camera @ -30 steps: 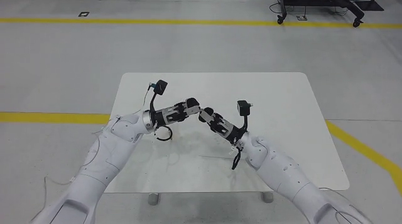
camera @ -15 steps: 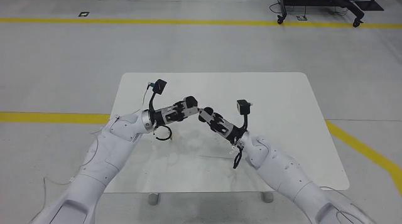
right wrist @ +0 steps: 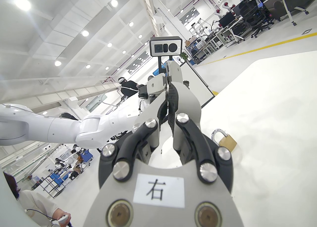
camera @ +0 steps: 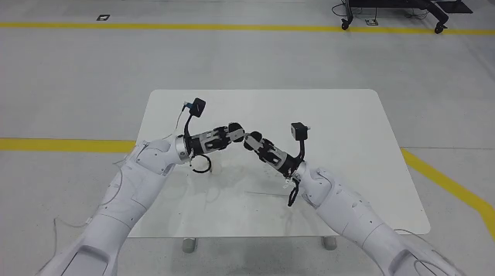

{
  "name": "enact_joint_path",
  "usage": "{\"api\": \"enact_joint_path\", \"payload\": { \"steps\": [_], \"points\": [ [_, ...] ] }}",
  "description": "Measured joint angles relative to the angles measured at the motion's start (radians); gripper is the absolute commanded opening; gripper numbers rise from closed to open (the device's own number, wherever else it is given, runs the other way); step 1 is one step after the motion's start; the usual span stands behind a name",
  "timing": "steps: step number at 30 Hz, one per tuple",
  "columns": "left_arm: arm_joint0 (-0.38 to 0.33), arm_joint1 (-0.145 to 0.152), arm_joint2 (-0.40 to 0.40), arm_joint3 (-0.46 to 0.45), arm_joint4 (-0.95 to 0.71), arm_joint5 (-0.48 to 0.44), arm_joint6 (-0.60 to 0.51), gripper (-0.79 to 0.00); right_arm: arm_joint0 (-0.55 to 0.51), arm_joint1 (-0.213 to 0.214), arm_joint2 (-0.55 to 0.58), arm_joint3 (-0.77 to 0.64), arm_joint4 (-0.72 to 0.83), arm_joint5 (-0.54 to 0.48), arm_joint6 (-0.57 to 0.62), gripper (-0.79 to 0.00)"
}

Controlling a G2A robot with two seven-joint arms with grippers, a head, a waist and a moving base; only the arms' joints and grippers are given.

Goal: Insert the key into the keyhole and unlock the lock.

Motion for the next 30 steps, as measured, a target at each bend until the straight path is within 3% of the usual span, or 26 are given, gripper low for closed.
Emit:
{"api": "enact_joint_path", "payload": {
  "steps": [10, 11, 12, 13, 14, 19, 27, 30],
  "points": [
    [0.002, 0.005, 0.000, -0.011, -0.005, 0.000, -0.023, -0.785, -0.006, 0.001, 0.009, -0.014, -0.005, 0.022, 0.005, 0.000],
    [0.002, 0.006, 0.001, -0.011, -0.006, 0.000, -0.025, -0.785, -0.010, 0.003, 0.016, -0.023, -0.011, 0.035, 0.010, -0.151],
    [0.002, 0.006, 0.001, -0.012, -0.006, 0.000, -0.028, -0.785, -0.014, 0.004, 0.024, -0.031, -0.018, 0.046, 0.015, -0.212],
    [0.002, 0.007, 0.001, -0.013, -0.007, 0.000, -0.031, -0.785, -0.021, 0.007, 0.034, -0.043, -0.026, 0.057, 0.022, -0.422],
    [0.001, 0.007, 0.002, -0.014, -0.008, 0.000, -0.033, -0.785, -0.026, 0.009, 0.043, -0.051, -0.029, 0.061, 0.026, -0.471],
    [0.003, 0.010, 0.004, -0.020, -0.011, 0.000, -0.047, -0.785, -0.057, 0.018, 0.080, -0.093, -0.038, 0.072, 0.049, -0.613],
    [0.003, 0.012, 0.008, -0.025, -0.013, 0.000, -0.055, -0.785, -0.079, 0.016, 0.101, -0.119, -0.037, 0.078, 0.089, -0.696],
    [0.003, 0.013, 0.009, -0.027, -0.012, 0.000, -0.057, -0.785, -0.082, 0.014, 0.108, -0.121, -0.036, 0.078, 0.099, -0.785]
  ]
}}
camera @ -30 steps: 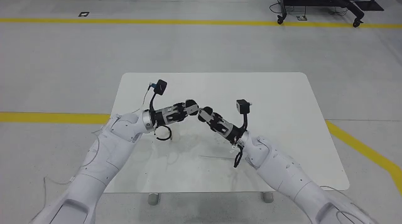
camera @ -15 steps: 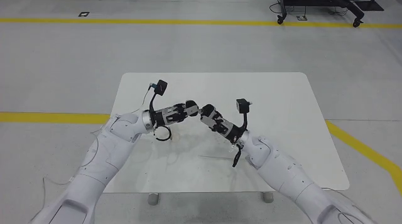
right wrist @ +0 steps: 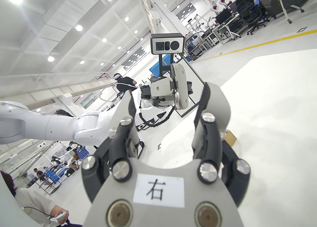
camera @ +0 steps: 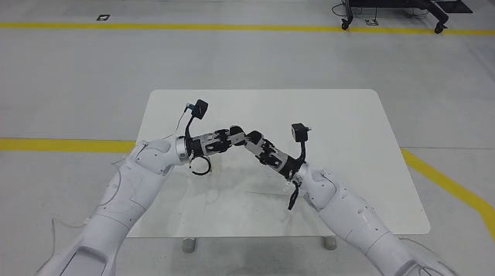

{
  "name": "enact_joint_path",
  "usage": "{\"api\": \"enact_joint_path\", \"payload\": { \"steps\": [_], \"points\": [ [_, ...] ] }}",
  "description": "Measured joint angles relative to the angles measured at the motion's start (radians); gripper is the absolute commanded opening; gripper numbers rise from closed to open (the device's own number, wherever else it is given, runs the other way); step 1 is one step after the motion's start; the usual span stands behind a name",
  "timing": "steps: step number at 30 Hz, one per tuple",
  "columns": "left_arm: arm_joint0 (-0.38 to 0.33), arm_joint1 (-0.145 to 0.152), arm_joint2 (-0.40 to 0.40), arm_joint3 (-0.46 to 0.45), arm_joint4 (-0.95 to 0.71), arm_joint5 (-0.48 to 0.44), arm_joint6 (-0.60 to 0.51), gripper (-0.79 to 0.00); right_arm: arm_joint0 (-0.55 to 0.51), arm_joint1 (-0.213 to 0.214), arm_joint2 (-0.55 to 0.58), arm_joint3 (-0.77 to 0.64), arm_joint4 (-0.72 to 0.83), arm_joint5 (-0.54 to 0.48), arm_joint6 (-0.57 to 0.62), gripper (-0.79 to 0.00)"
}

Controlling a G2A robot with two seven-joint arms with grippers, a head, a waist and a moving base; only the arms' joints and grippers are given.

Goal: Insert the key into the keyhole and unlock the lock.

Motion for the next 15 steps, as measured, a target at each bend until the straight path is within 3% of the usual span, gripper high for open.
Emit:
{"api": "enact_joint_path", "payload": {
  "steps": [11, 13, 15],
  "points": [
    [0.000, 0.002, 0.004, -0.003, 0.002, 0.000, -0.001, -0.785, -0.012, -0.009, 0.021, 0.000, 0.001, -0.005, 0.025, -0.785],
    [0.000, 0.003, 0.004, -0.003, 0.000, 0.000, 0.000, 0.000, -0.014, -0.010, 0.026, 0.000, -0.001, -0.010, 0.027, -0.785],
    [0.001, 0.003, 0.003, -0.001, -0.003, 0.000, 0.004, 0.000, -0.018, -0.010, 0.033, -0.002, -0.005, -0.016, 0.027, -0.785]
  ]
}}
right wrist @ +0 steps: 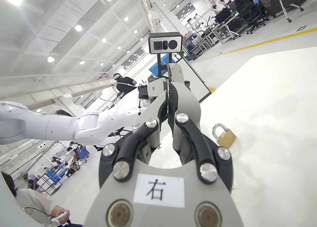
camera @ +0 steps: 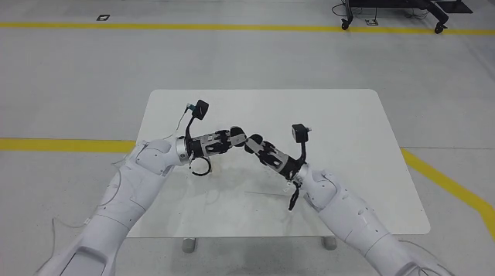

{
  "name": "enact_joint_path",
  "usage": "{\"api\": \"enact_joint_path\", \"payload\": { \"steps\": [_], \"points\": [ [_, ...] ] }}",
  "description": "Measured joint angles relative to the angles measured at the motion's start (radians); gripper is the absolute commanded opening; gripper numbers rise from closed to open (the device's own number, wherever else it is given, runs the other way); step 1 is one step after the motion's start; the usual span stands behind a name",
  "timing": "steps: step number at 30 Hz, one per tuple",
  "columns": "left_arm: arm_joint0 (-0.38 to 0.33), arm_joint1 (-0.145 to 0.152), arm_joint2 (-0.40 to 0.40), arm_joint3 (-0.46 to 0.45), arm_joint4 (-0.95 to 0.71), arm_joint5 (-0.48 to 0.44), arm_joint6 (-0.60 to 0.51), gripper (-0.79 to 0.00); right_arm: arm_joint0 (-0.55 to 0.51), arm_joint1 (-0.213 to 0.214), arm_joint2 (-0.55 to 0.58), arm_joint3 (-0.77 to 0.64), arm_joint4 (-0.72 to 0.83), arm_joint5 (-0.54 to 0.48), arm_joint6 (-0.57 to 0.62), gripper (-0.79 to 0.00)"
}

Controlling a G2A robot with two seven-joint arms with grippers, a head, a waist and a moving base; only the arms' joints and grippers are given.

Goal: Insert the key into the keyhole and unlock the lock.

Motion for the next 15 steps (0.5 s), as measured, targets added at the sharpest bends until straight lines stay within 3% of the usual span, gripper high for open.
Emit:
{"api": "enact_joint_path", "payload": {
  "steps": [8, 12, 15],
  "points": [
    [0.005, 0.012, -0.043, 0.004, 0.054, 0.000, 0.055, 0.000, -0.048, 0.021, 0.099, 0.001, -0.019, -0.053, -0.037, -0.785],
    [0.028, 0.030, -0.103, -0.050, 0.149, 0.000, 0.105, 0.000, -0.108, 0.044, 0.197, -0.035, -0.053, -0.063, -0.084, -0.785],
    [0.072, 0.053, -0.185, -0.134, 0.321, 0.012, 0.173, 0.000, -0.151, 0.059, 0.262, -0.055, -0.052, -0.062, -0.103, -0.785]
  ]
}}
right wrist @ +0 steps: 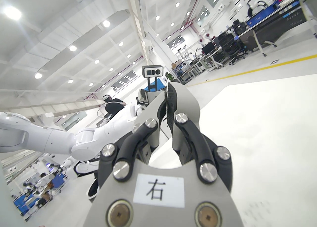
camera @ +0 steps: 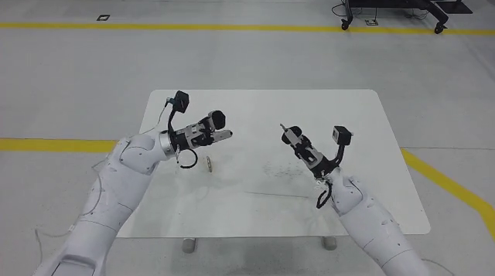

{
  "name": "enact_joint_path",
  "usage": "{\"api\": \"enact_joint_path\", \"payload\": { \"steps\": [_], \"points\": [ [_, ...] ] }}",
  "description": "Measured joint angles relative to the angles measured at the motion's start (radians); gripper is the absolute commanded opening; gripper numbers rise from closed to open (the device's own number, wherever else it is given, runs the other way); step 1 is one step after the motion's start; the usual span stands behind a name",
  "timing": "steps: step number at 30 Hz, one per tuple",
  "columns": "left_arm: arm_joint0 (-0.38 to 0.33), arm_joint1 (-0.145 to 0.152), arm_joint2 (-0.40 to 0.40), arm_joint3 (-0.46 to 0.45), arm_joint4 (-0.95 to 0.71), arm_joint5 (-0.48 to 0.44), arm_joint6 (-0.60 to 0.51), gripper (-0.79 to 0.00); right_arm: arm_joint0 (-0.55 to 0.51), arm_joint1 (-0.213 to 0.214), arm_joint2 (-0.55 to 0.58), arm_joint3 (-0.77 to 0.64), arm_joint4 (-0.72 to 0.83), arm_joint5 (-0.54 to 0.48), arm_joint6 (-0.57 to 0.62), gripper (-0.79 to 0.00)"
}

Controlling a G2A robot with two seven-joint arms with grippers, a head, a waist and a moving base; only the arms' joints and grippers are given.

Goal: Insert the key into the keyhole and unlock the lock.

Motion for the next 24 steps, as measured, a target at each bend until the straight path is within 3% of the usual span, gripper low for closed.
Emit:
{"api": "enact_joint_path", "payload": {
  "steps": [3, 6, 10, 13, 17, 24],
  "points": [
    [0.089, 0.027, -0.099, -0.141, 0.203, 0.089, 0.058, 0.000, 0.000, 0.000, 0.000, 0.000, 0.002, 0.000, 0.000, -0.785],
    [0.210, 0.054, -0.197, -0.337, 0.447, 0.243, 0.049, 0.000, 0.001, 0.000, -0.001, 0.001, 0.002, 0.000, 0.001, -0.785],
    [0.395, 0.077, -0.258, -0.614, 0.770, 0.476, -0.079, 0.000, 0.001, 0.000, -0.001, 0.000, 0.002, 0.000, 0.001, -0.785],
    [0.469, 0.080, -0.235, -0.715, 0.869, 0.582, -0.215, 0.000, 0.001, 0.000, -0.001, 0.000, 0.002, 0.000, 0.001, -0.785],
    [0.449, 0.067, -0.154, -0.708, 0.887, 0.684, -0.298, 0.000, 0.001, 0.000, -0.001, 0.000, 0.002, 0.000, 0.001, -0.785],
    [0.311, 0.033, -0.004, -0.546, 0.880, 0.804, -0.343, 0.000, 0.001, 0.000, -0.001, 0.000, 0.002, 0.000, 0.001, -0.785]
  ]
}}
